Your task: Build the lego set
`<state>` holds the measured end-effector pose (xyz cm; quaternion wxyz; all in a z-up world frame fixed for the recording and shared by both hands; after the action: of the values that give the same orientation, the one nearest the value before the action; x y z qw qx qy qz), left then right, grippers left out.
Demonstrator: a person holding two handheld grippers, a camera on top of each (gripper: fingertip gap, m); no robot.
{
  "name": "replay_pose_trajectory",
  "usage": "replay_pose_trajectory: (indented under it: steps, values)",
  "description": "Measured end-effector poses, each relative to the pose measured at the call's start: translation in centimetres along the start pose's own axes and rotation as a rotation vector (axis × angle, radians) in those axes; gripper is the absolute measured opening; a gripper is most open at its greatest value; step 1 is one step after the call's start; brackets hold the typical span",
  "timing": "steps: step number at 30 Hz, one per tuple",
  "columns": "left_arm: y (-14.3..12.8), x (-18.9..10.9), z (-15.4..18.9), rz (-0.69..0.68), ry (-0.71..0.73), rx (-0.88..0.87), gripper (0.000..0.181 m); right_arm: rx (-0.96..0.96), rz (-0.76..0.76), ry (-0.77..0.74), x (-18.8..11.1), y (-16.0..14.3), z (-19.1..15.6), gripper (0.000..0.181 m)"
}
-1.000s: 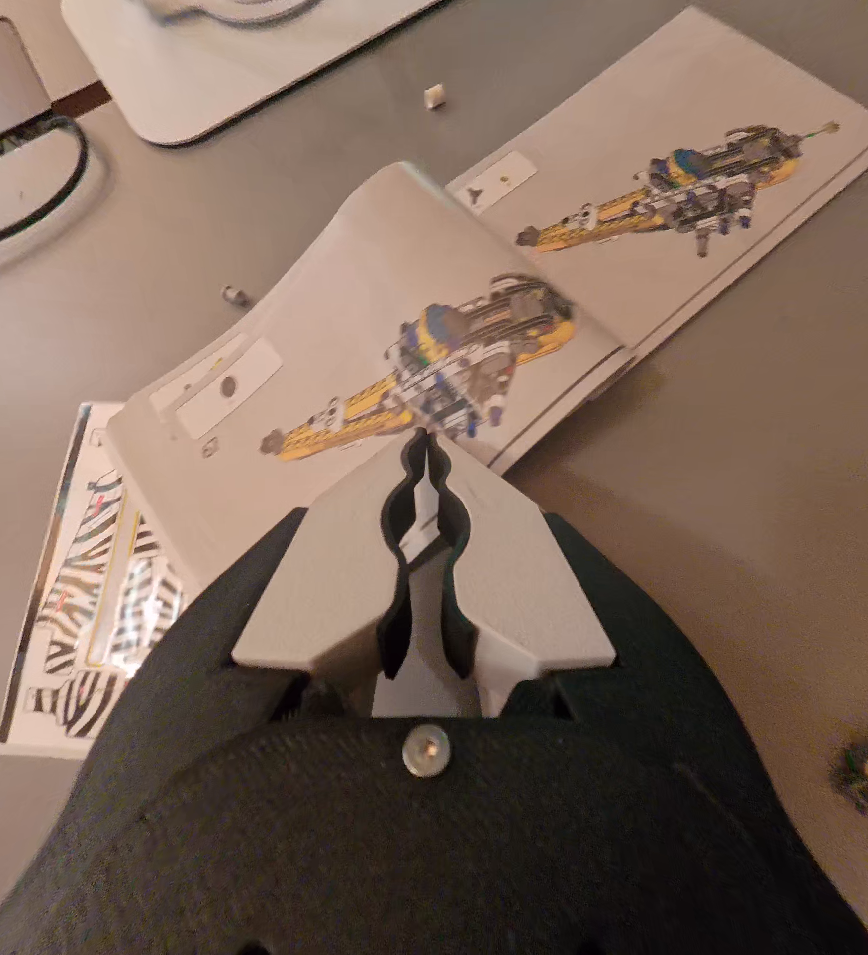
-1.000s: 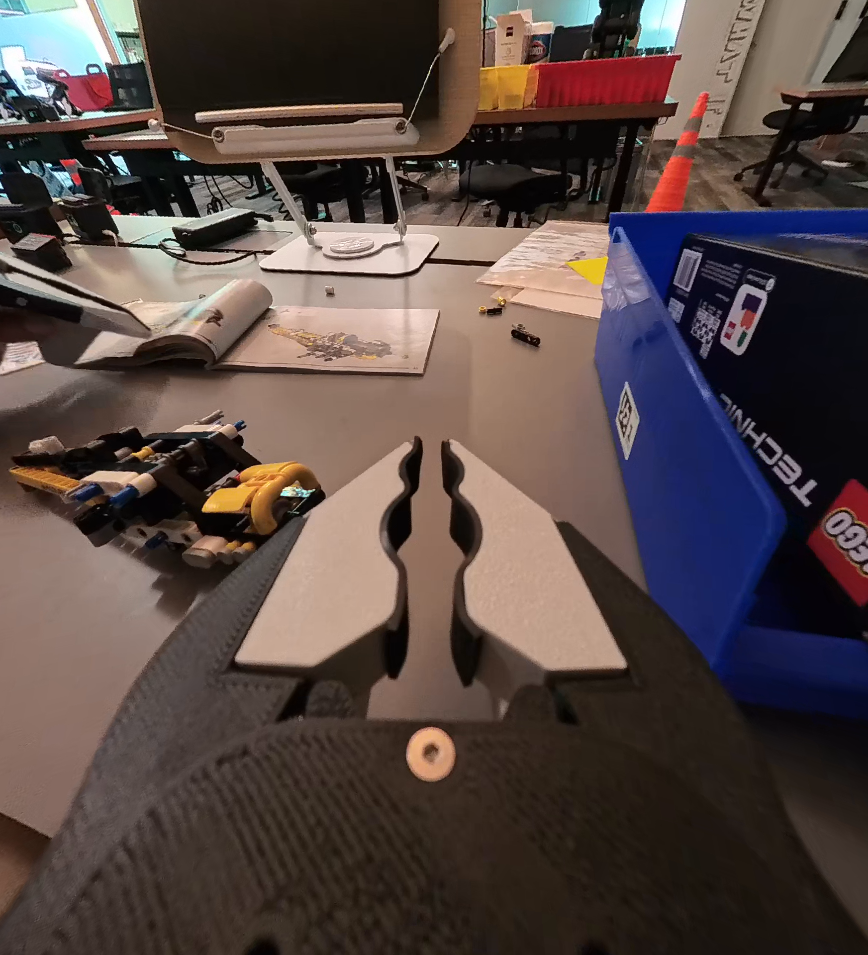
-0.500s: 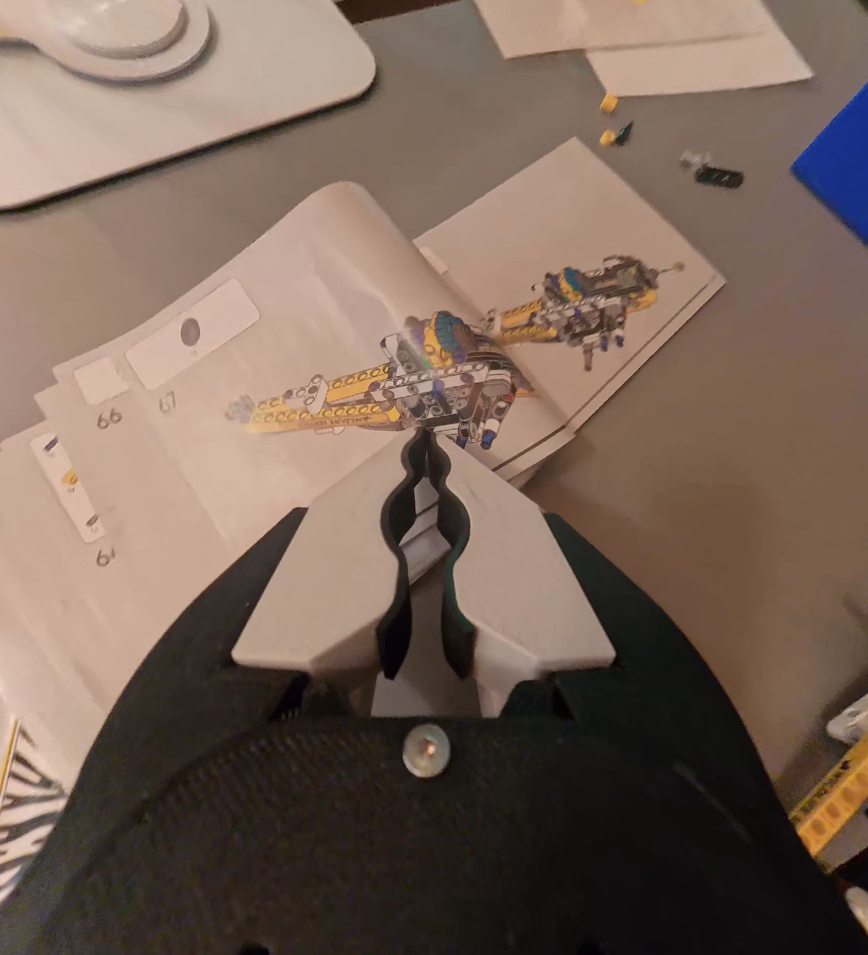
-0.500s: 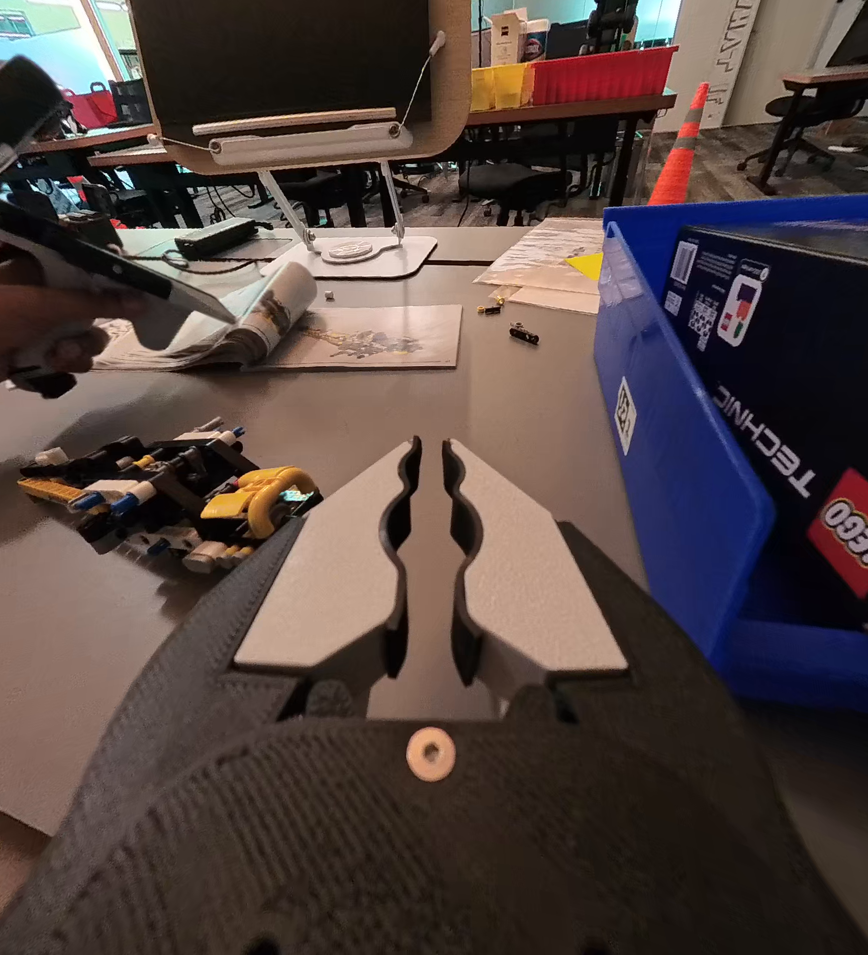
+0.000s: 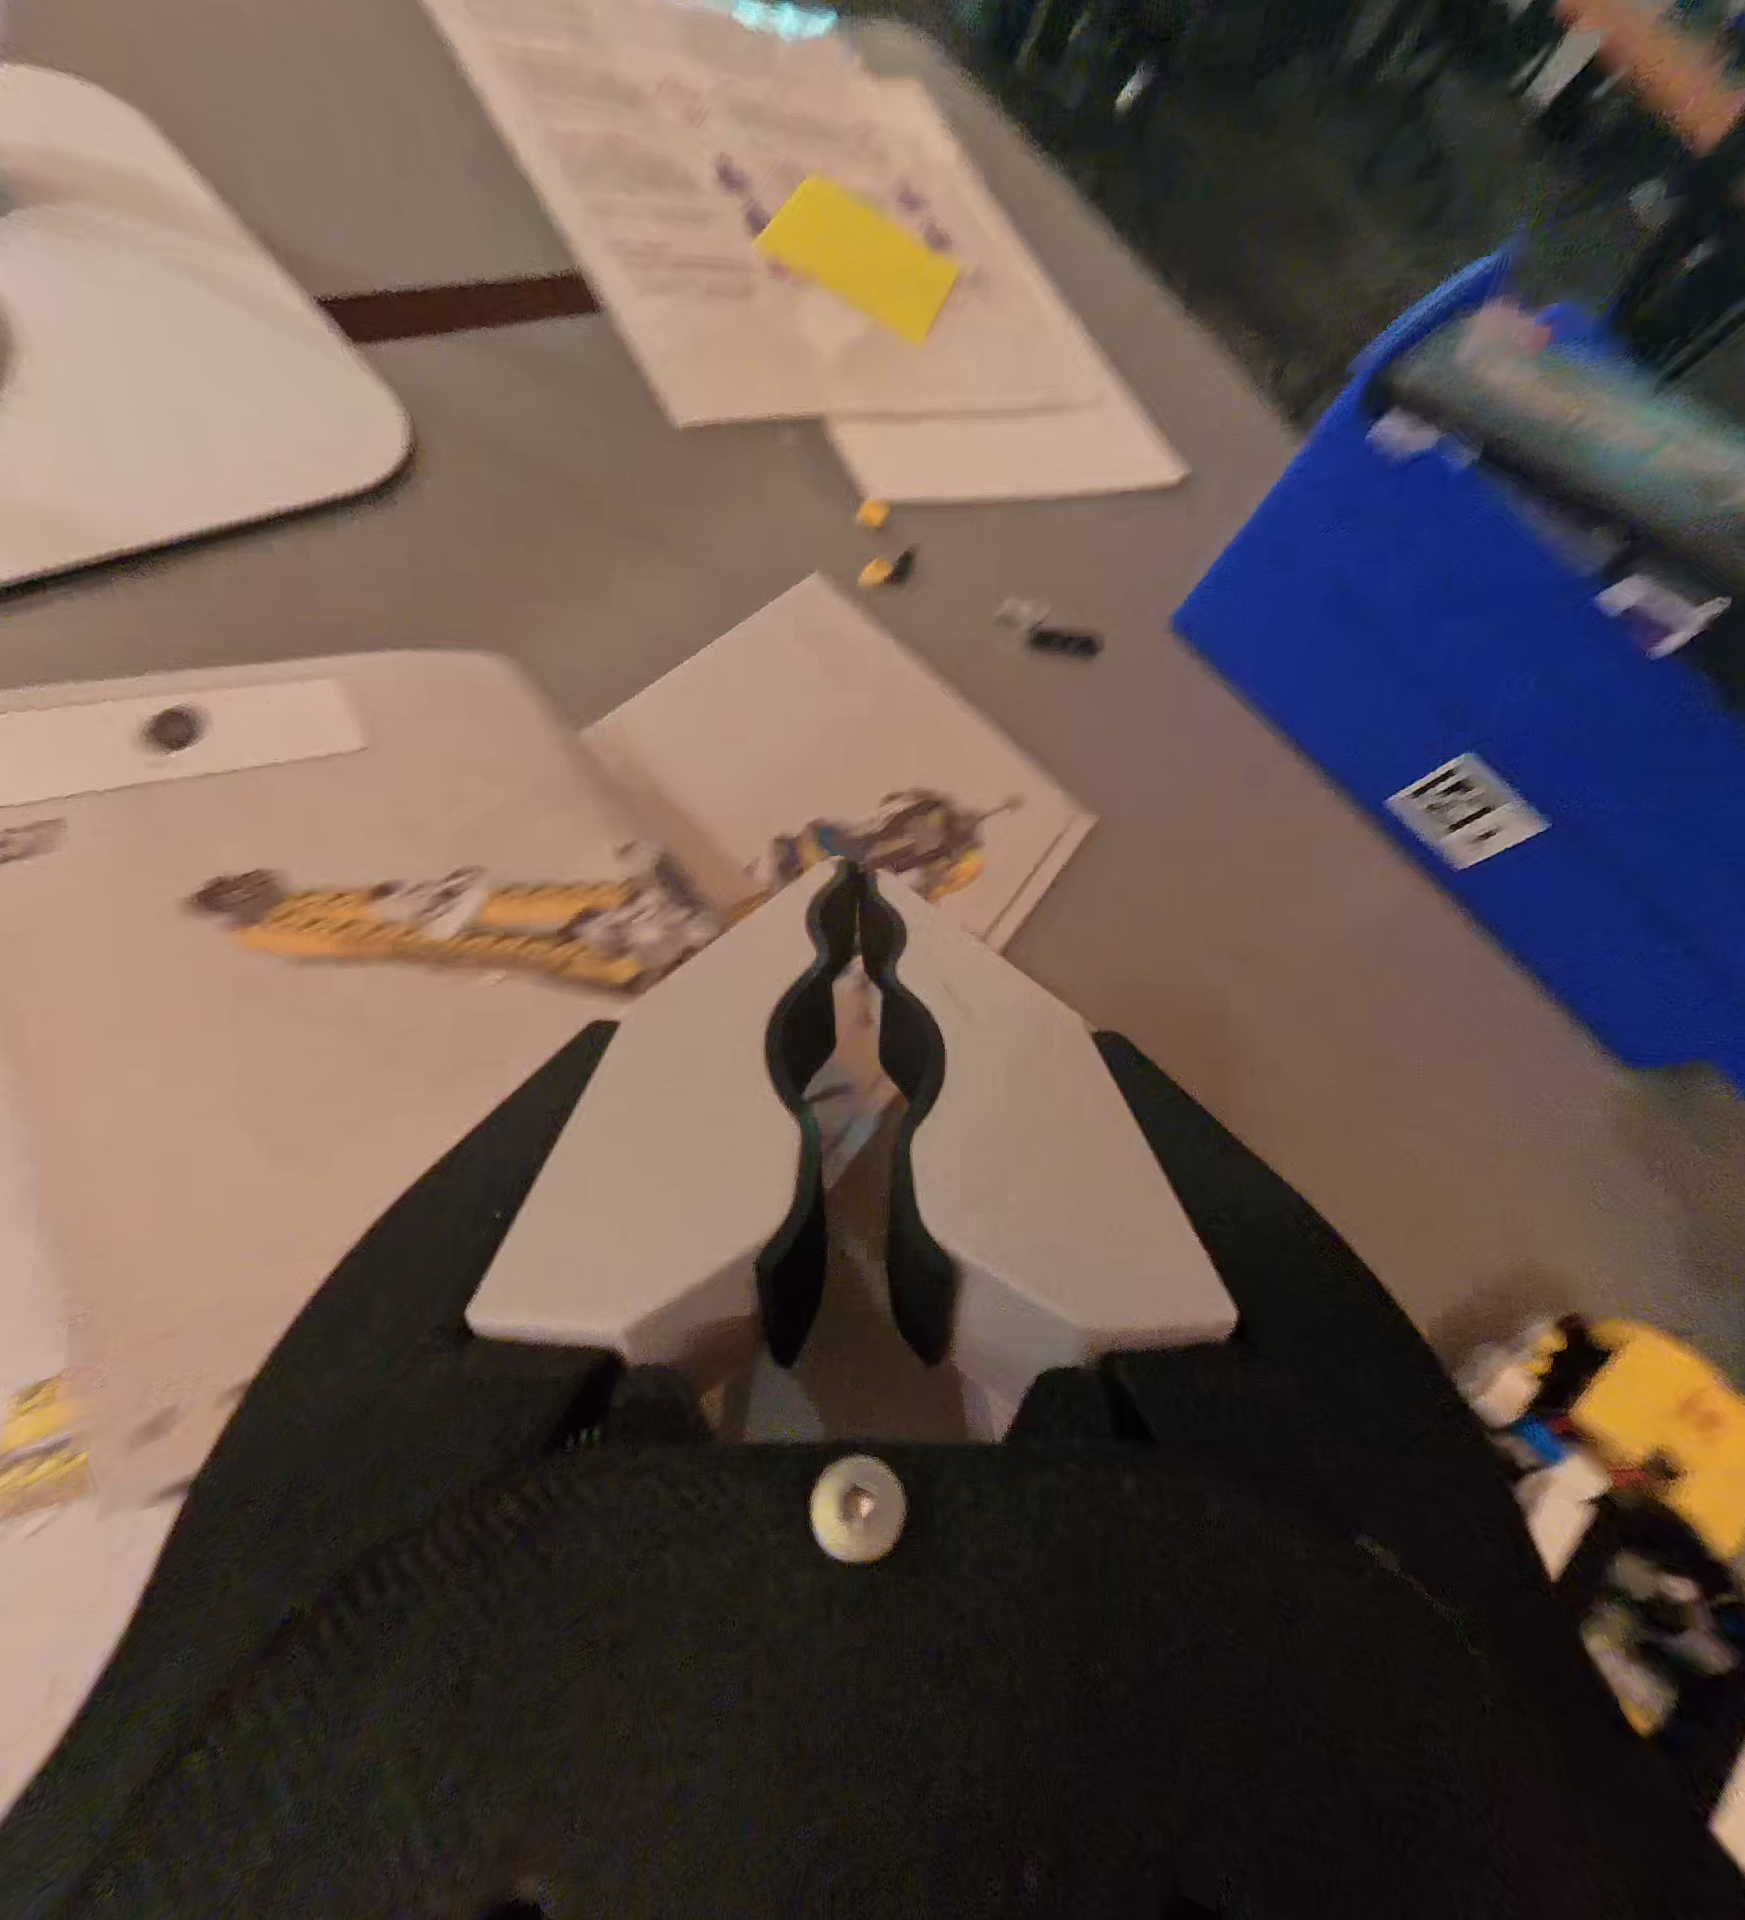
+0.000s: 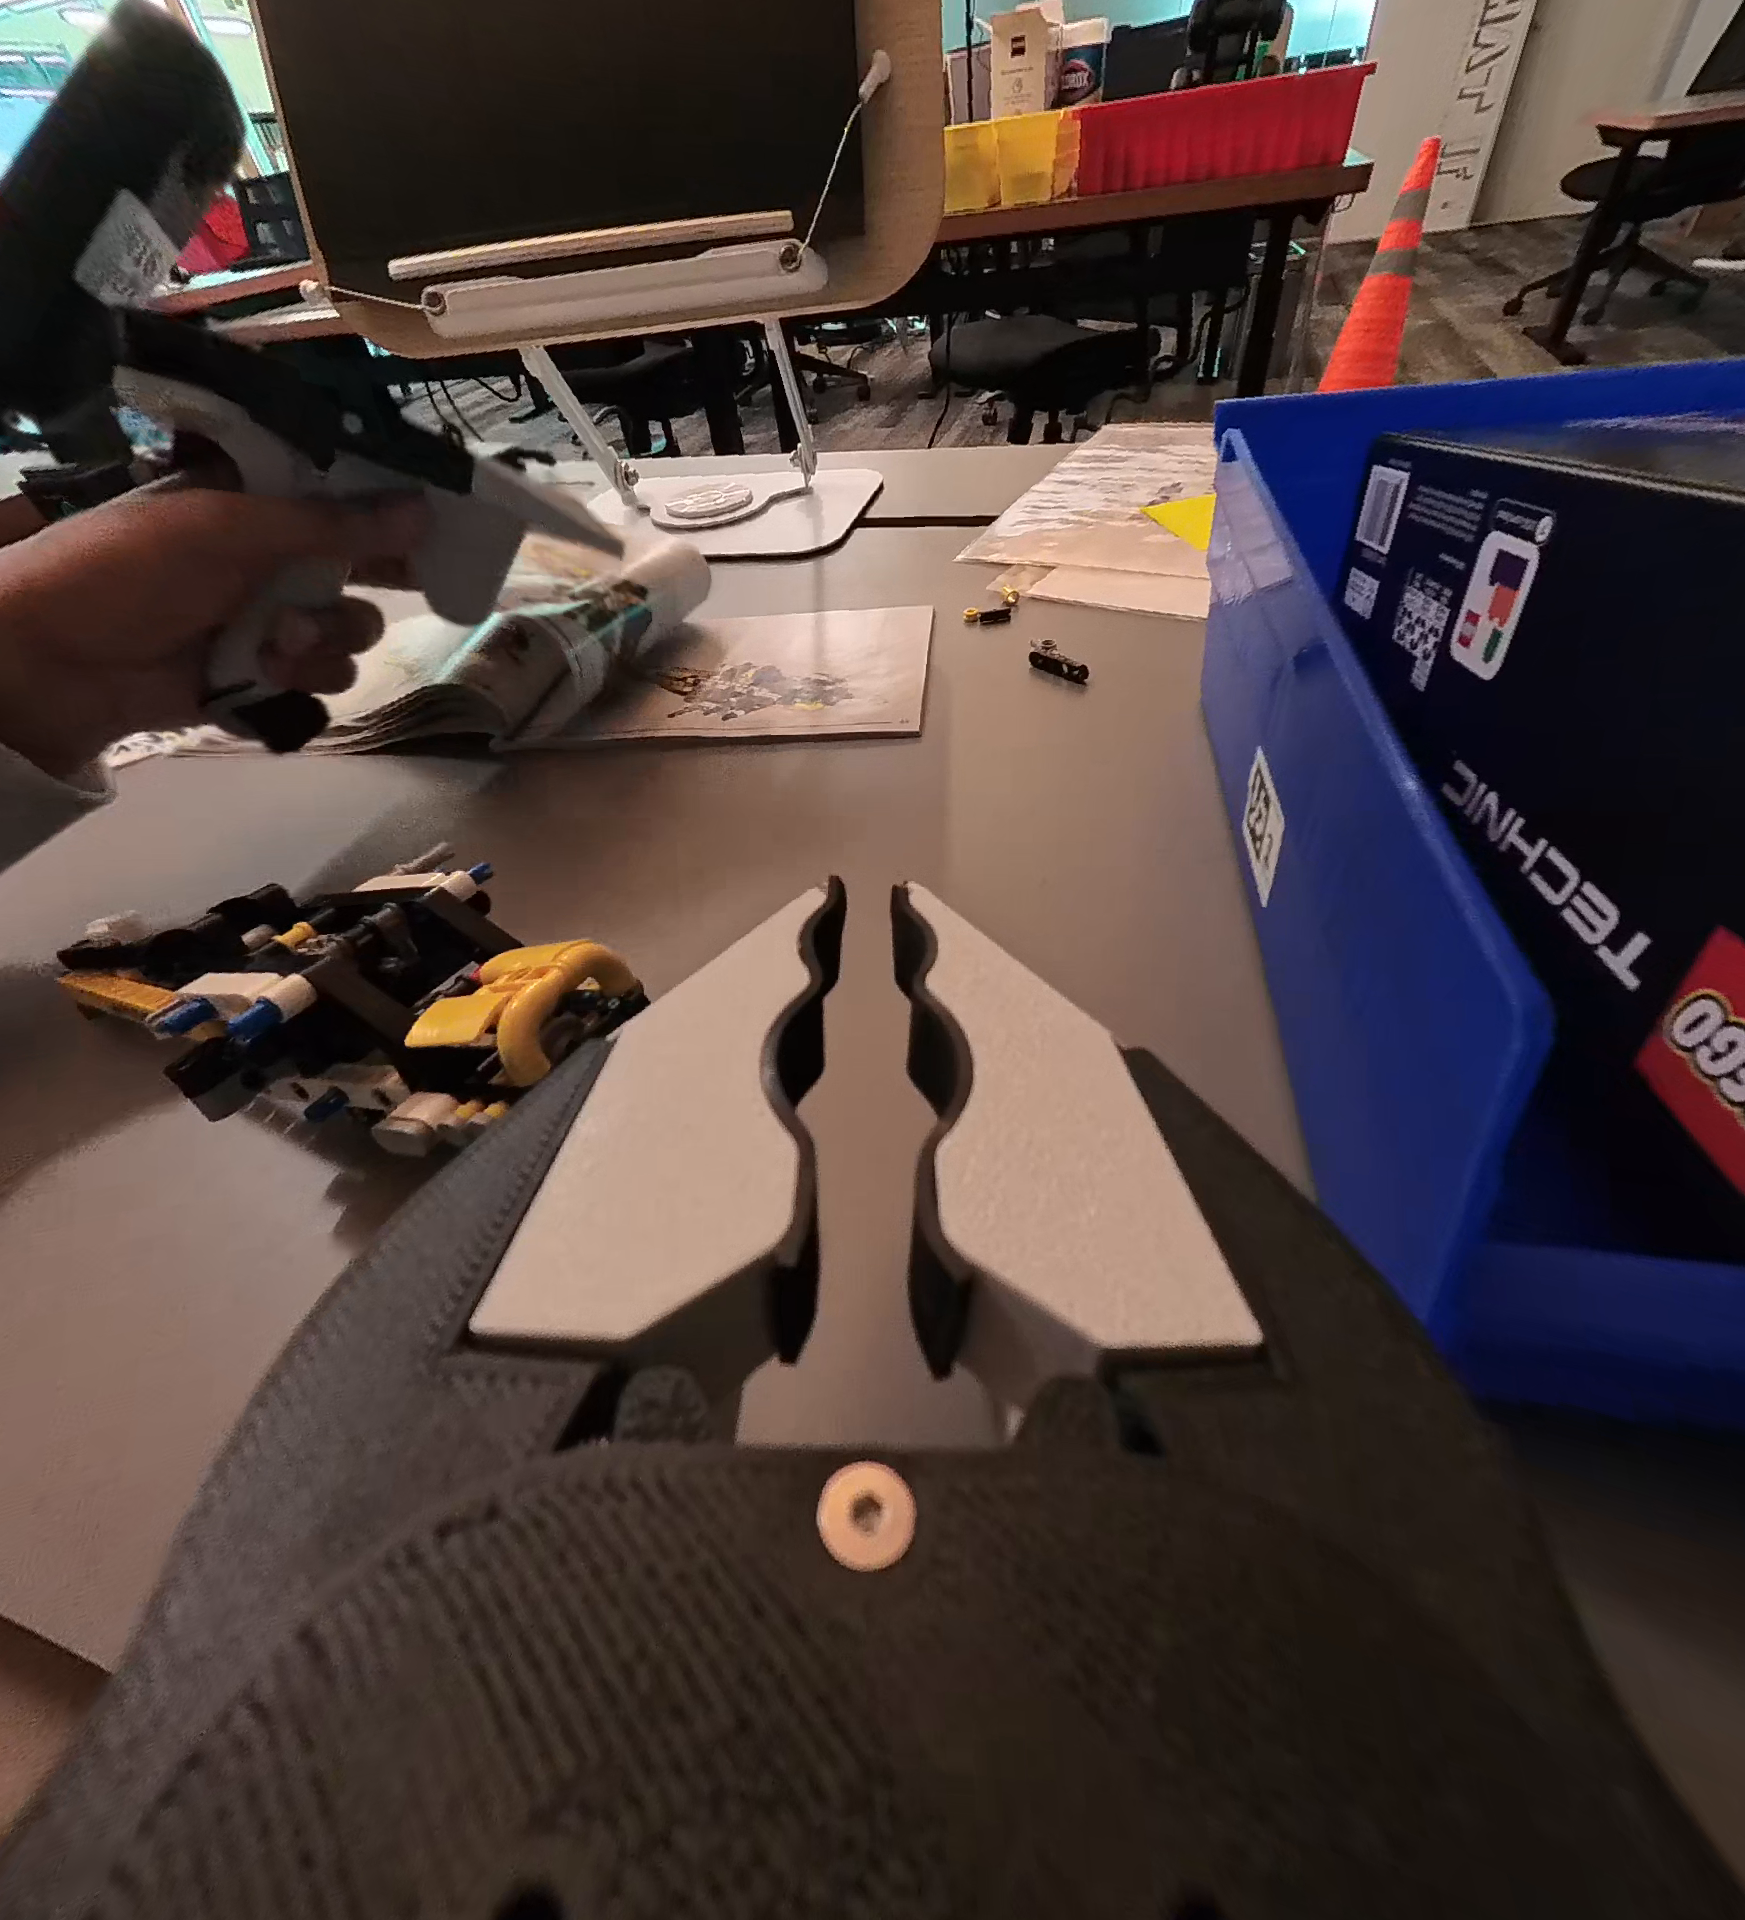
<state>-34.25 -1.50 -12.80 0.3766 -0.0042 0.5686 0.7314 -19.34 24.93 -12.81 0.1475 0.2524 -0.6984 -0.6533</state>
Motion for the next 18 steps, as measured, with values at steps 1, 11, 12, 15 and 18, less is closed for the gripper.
replay_pose_trajectory:
  steps: [1,11,12,15,18]
  values:
    - [0.6,0.4,0.9,0.025,-0.03,-0.012,0.0,0.0,-0.004,0.0,0.1,0.0,0.0,0.008]
    - [4.4,-0.3,1.2,0.092,-0.083,0.053,0.0,0.017,0.0,0.006,0.0,0.0,0.1,0.009]
    - [4.9,-1.3,0.4,0.104,-0.066,0.042,0.003,0.02,-0.01,0.01,0.1,-0.1,0.1,0.009]
    - [4.2,-4.4,-3.5,0.087,0.089,0.045,0.019,0.022,-0.024,0.017,0.2,-0.2,0.1,0.01]
    - [1.9,-7.3,-8.2,0.104,0.338,0.008,0.061,0.026,-0.025,0.017,0.2,-0.2,0.1,0.01]
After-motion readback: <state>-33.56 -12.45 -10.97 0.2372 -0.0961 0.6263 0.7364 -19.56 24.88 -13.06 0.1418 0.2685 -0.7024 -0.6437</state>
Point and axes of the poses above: each gripper's, where its closed fingertips meet, x out along the fingers, y out of its top, z = x × y across the jaws, the point moved 5 cm from there along -x, back along the fingers, and after that the axes turned 5 degrees about z, right-handed, at the moved point
